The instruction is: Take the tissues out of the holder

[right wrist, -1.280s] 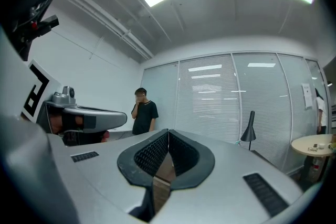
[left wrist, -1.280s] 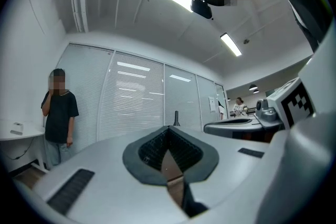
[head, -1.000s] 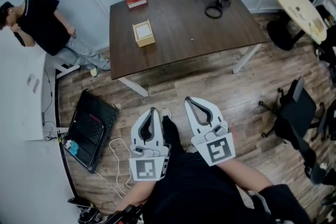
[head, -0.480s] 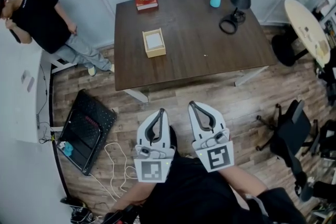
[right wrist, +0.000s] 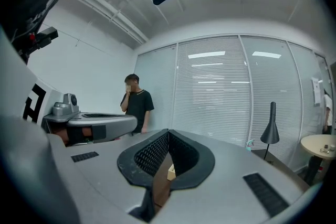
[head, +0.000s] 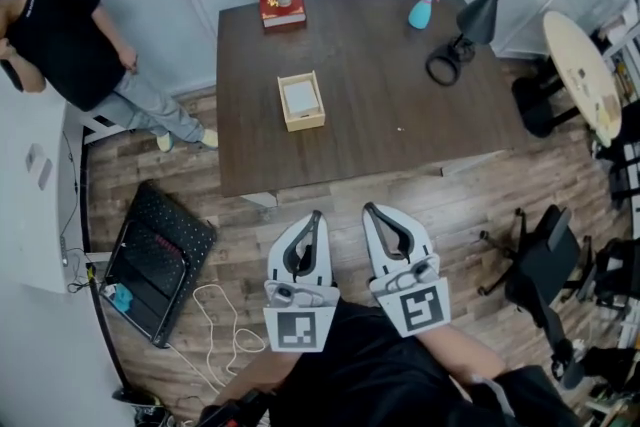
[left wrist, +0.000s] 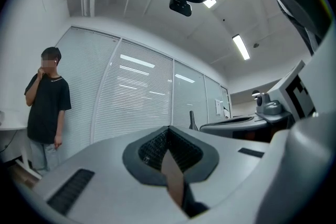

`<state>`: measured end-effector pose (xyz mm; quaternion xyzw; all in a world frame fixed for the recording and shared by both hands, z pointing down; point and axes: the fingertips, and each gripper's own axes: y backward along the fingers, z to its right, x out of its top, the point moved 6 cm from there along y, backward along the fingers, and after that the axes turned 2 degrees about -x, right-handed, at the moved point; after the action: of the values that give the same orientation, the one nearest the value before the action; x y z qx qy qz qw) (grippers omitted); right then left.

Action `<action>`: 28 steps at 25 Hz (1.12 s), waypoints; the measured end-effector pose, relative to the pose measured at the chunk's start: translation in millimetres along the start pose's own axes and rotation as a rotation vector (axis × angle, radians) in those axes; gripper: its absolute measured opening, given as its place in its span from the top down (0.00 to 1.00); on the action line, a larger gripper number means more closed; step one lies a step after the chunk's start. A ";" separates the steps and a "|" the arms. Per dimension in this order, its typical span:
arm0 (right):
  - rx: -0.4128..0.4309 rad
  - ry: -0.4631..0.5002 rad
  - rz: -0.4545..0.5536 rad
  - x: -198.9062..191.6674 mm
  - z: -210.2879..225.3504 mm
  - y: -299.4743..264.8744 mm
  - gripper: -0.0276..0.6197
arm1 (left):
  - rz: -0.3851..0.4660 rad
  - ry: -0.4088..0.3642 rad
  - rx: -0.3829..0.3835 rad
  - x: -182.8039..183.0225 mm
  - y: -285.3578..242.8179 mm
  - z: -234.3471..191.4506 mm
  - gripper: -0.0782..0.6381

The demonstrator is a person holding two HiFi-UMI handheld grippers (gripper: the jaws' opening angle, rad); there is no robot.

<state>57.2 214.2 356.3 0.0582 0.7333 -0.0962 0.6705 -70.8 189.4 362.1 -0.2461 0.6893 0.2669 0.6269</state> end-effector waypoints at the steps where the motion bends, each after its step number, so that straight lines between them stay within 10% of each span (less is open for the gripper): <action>1: 0.000 0.001 -0.007 -0.1 -0.3 -6.3 0.94 | -0.004 0.000 -0.001 -0.5 -3.9 -5.4 0.89; 28: -0.047 0.003 0.064 22.2 30.2 -117.3 0.94 | -0.025 -0.009 -0.016 0.7 -99.2 -88.7 0.89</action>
<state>59.4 92.2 339.1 0.0660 0.7340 -0.0574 0.6735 -69.0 56.3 361.8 -0.2587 0.6810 0.2658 0.6314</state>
